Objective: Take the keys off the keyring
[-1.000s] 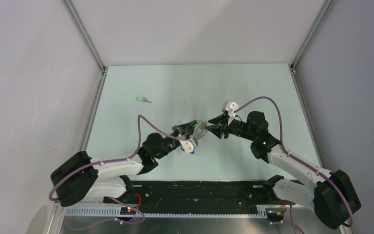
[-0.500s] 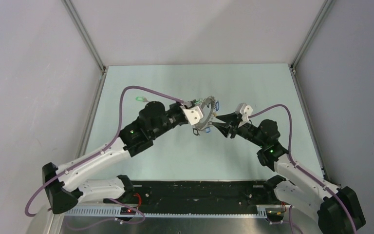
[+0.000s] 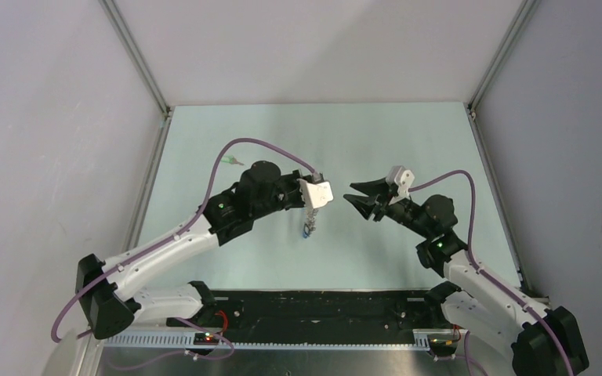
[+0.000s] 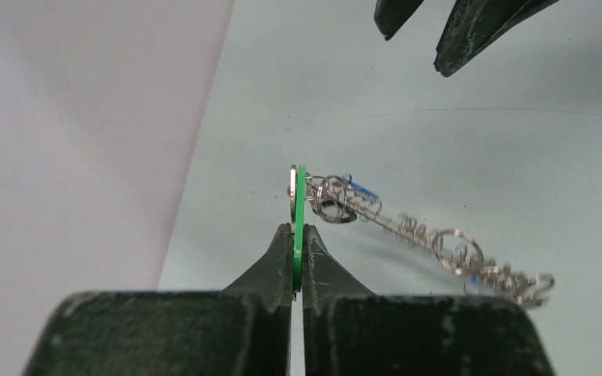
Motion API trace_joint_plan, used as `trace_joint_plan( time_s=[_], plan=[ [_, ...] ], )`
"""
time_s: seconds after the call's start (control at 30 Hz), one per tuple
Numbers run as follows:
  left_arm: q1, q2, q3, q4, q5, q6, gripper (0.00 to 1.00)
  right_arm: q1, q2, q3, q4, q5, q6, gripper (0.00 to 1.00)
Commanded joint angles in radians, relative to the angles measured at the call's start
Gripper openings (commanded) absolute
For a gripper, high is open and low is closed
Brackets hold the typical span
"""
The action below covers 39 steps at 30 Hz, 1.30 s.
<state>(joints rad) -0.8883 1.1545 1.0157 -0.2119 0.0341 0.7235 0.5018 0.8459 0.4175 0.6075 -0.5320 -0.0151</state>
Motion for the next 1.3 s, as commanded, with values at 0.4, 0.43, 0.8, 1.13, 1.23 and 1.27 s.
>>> trace_joint_plan(
  time_s=[0.4,0.43,0.8,1.13,1.23,1.27],
  plan=[
    [-0.016,-0.074,-0.043,0.084,0.027,0.037,0.00,0.049,0.256,0.002,0.439,-0.126,0.023,0.40],
    [-0.016,-0.079,-0.051,0.087,0.032,0.041,0.00,0.052,0.268,0.005,0.449,-0.124,0.020,0.40],
    [-0.016,-0.148,-0.091,0.103,0.076,0.084,0.00,0.069,0.397,0.114,0.474,-0.239,-0.038,0.34],
    [0.017,-0.132,-0.099,0.160,0.082,0.091,0.00,0.074,0.445,0.158,0.486,-0.274,-0.043,0.31],
    [0.118,-0.094,-0.070,0.201,0.141,0.024,0.00,0.066,0.469,0.180,0.482,-0.262,-0.059,0.31],
    [0.140,-0.088,-0.057,0.203,0.183,-0.006,0.00,0.058,0.474,0.193,0.482,-0.261,-0.059,0.32]
  ],
)
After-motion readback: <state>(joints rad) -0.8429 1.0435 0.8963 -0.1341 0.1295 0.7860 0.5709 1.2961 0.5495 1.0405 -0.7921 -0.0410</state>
